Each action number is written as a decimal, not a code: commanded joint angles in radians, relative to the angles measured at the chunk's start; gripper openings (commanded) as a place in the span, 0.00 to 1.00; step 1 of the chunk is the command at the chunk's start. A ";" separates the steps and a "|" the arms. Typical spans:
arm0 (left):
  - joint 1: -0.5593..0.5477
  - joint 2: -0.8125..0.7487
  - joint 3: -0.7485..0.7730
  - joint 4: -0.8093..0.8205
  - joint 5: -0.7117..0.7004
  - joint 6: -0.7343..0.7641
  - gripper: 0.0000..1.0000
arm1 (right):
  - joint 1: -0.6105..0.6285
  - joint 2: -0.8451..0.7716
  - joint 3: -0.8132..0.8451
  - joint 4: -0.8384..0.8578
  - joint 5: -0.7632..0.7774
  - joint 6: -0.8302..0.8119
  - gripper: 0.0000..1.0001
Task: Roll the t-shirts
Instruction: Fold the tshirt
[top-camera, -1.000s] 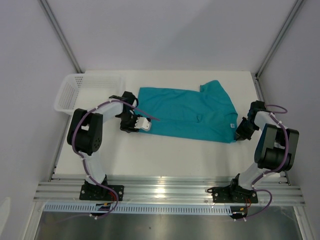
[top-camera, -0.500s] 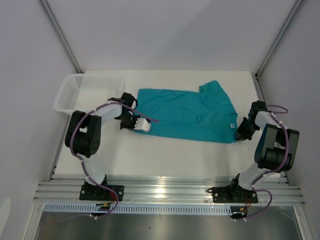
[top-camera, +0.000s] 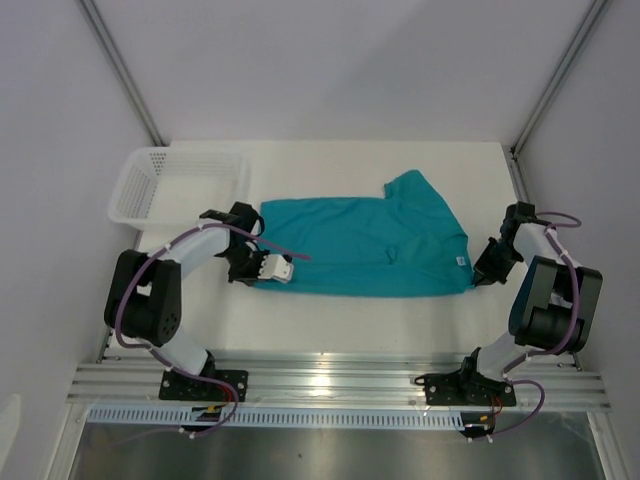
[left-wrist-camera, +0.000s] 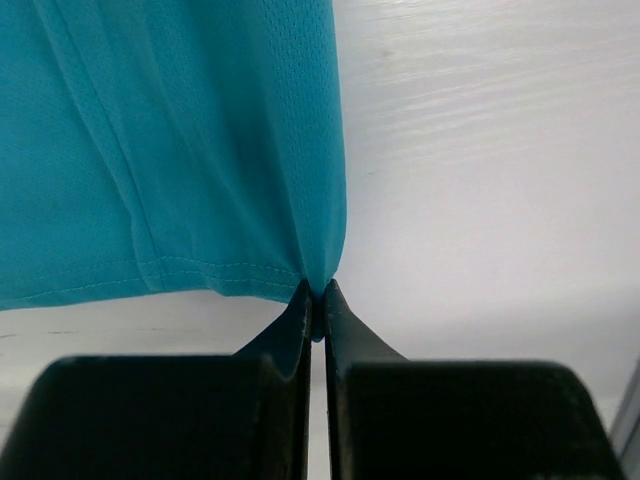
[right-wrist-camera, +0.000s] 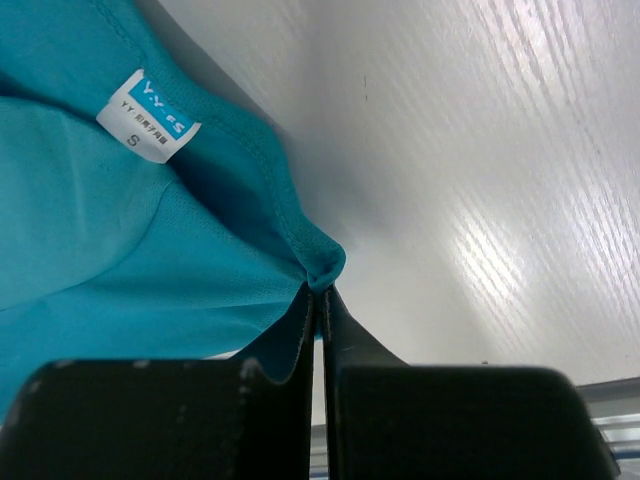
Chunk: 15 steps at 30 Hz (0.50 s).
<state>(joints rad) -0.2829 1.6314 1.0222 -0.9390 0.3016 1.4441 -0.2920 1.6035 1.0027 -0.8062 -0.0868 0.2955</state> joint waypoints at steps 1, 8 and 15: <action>0.004 -0.085 -0.034 -0.075 0.056 -0.059 0.01 | 0.001 -0.059 0.004 -0.068 -0.002 0.004 0.00; 0.004 -0.163 -0.089 -0.124 0.065 -0.077 0.00 | 0.004 -0.099 -0.004 -0.183 0.010 -0.004 0.00; -0.009 -0.179 -0.139 -0.129 0.094 -0.085 0.01 | 0.016 -0.128 -0.039 -0.267 0.025 -0.013 0.00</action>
<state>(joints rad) -0.2852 1.4811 0.9035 -1.0420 0.3466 1.3689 -0.2844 1.5158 0.9878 -0.9981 -0.0841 0.2935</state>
